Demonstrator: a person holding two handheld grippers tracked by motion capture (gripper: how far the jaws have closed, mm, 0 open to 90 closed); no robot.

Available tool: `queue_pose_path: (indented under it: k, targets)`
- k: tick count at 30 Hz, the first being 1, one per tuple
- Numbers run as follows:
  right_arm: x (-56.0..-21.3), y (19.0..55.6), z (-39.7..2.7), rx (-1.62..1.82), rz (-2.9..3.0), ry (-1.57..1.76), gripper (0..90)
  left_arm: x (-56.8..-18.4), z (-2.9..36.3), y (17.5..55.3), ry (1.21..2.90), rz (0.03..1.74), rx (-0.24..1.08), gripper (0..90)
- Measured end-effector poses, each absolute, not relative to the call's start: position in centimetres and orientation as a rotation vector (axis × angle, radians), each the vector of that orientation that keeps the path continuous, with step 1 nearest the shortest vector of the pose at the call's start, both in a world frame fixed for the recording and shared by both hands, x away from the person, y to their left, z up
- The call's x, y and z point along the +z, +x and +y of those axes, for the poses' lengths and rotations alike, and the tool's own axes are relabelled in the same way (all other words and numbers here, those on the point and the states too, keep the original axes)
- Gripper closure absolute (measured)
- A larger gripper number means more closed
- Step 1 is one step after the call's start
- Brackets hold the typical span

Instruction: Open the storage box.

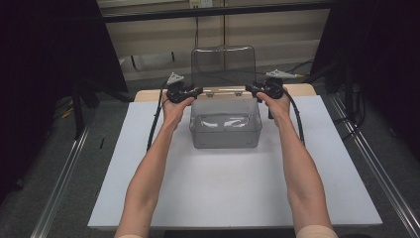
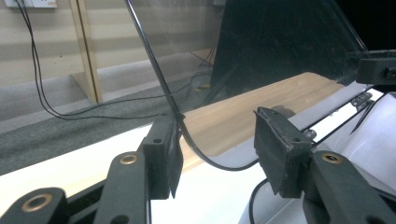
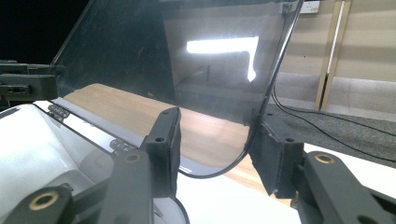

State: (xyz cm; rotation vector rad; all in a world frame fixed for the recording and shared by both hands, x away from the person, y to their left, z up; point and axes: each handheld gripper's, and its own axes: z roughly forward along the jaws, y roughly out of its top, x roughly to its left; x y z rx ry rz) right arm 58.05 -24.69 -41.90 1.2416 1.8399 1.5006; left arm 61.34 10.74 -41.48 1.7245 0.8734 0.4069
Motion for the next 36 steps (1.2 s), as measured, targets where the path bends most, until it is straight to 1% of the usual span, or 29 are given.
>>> queue_pose_path:
  k: [19,36]
  targets:
    - [-42.12,58.13,-24.84,1.505,1.845,1.301,50.5,-41.70,10.85,61.49,1.704,0.924,0.377,48.9]
    - [-42.19,58.16,-24.85,1.511,1.832,1.335,50.8,-41.92,10.93,61.58,1.688,0.940,0.359,48.4]
